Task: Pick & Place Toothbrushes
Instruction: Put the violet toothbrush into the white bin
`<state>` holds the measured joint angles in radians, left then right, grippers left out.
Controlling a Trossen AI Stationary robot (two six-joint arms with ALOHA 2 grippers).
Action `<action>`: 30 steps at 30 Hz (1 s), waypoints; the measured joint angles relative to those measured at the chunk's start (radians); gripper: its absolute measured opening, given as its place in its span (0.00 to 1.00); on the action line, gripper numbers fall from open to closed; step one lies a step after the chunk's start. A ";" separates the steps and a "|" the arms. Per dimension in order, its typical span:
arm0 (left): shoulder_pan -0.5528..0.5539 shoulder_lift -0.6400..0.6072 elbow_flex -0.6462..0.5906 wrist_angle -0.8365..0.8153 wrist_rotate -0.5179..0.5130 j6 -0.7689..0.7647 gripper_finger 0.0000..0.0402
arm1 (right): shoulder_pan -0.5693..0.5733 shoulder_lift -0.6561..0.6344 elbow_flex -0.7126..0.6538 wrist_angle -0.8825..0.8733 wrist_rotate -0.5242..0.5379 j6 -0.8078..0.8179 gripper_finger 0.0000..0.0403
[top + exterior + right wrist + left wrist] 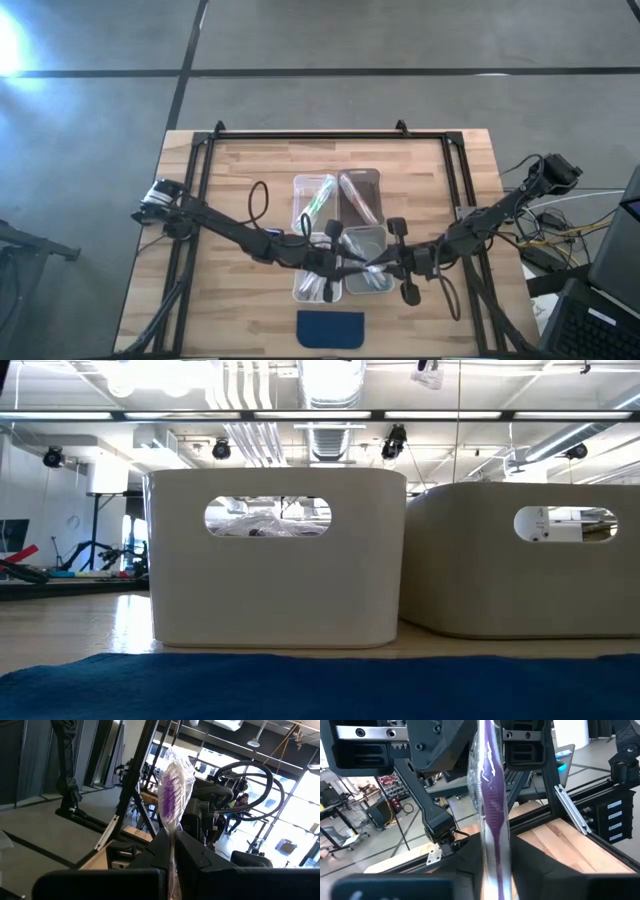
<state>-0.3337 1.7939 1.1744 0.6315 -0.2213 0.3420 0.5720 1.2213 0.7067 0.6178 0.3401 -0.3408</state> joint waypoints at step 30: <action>-0.002 -0.064 -0.003 -0.159 -0.138 -0.145 0.14 | 0.000 -0.224 0.000 -0.394 0.189 0.205 0.39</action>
<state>-0.3355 1.7300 1.1717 0.4720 -0.3595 0.1967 0.5717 0.9972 0.7067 0.2241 0.5291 -0.1356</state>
